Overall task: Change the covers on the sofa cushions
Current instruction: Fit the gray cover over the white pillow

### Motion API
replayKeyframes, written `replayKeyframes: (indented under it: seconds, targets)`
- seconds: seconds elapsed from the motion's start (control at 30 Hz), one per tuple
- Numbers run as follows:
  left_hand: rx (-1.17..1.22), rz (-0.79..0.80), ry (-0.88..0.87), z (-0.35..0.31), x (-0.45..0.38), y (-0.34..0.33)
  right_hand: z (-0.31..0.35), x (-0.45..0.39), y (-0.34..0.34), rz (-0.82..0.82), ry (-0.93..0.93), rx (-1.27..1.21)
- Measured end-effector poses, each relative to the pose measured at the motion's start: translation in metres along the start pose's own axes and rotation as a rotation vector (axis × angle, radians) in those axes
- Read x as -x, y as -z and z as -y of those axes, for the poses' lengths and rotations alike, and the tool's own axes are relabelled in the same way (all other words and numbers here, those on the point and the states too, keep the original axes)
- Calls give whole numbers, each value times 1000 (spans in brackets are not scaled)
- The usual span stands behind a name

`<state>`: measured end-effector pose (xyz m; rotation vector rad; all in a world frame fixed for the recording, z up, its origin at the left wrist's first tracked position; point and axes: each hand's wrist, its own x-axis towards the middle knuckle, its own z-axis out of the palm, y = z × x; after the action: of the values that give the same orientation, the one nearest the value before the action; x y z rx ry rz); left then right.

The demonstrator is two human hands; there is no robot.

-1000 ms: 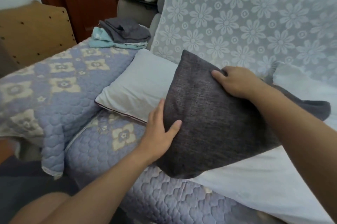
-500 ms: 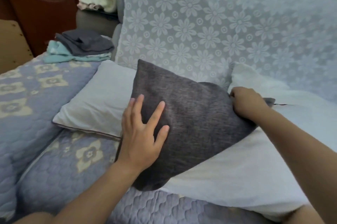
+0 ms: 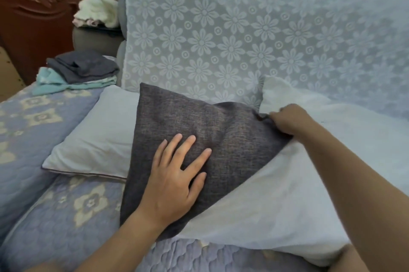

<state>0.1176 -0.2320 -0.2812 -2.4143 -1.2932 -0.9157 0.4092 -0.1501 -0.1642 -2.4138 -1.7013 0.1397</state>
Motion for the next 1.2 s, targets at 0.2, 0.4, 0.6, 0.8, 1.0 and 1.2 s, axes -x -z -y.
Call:
replayKeyframes:
  seconds: [0.2,0.4,0.6,0.8,1.0,1.2]
  targets:
    - [47,-22,72,6,-7,-2,-77,31,5,-374,-231,-136]
    - [31,25,134,-9,-1,-16,-126,58,-33,-354,-369,-355]
    - [-3,-144,-65,-47,13,-9,-90,76,-22,-337,-489,-1322]
    - [-74,-99,-7,-64,41,3,-58,106,-31,206,-357,-1810]
    - [475,-147,214,-69,55,30,-60,119,-33,488,-252,-2100]
    - [654,297,239,-75,43,23,-68,124,-40,643,-117,-2423]
